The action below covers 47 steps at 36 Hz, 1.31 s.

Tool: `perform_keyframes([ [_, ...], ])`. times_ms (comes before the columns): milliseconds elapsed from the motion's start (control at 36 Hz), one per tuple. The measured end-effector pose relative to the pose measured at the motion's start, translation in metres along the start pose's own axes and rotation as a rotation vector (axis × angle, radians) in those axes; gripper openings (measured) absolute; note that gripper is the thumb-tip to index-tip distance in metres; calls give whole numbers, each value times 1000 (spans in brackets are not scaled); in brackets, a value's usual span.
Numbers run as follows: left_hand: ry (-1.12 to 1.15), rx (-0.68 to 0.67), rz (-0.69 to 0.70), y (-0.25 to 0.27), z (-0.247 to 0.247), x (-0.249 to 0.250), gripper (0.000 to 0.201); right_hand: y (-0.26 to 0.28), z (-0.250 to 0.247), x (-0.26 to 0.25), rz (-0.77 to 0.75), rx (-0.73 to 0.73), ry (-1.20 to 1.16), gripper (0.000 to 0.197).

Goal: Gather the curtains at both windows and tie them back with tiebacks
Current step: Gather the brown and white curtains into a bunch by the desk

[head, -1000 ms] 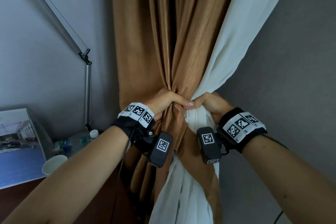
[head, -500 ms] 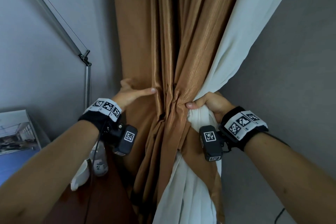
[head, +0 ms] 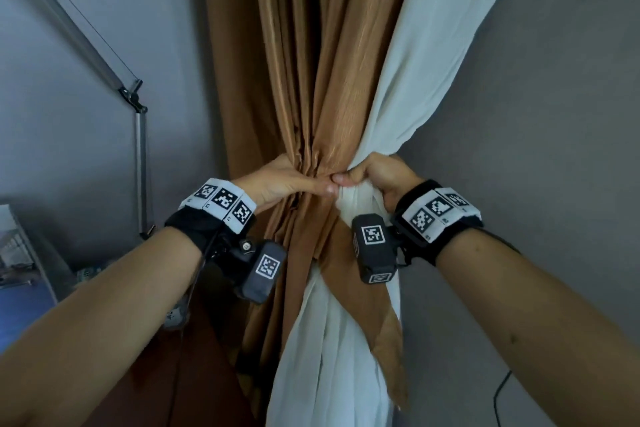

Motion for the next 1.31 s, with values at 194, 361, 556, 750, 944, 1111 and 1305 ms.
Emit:
perform_keyframes([
  [194, 34, 307, 50, 3, 18, -3, 39, -1, 19, 3, -17, 157, -36, 23],
  [361, 104, 334, -20, 6, 19, 0, 54, 2, 17, 11, -105, 29, -64, 47],
  [556, 93, 257, -124, 9, 26, 4, 21, 1, -2, 12, -103, -162, -33, 50],
  [750, 68, 237, -110, 11, 40, 4, 25, -6, -12, 13, -113, -283, -22, 29],
  [944, -31, 81, -176, 11, 14, -3, 144, -8, -27, 17, -130, -378, -80, 37],
  [1111, -242, 129, -161, -12, -8, -9, 148, -11, -28, 16, -54, -413, -30, 62],
  [1305, 49, -247, -291, 5, 16, 9, 25, -9, -32, 17, 21, -578, -25, 31],
])
Point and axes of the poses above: each hand's wrist, its own y-axis away from the middle knuckle, its own z-axis out of the palm, x = y × z, the point moved 2 cm from there along -y, towards the middle knuckle, and after that the axes turned 15 degrees about x, right-handed, at the moved point
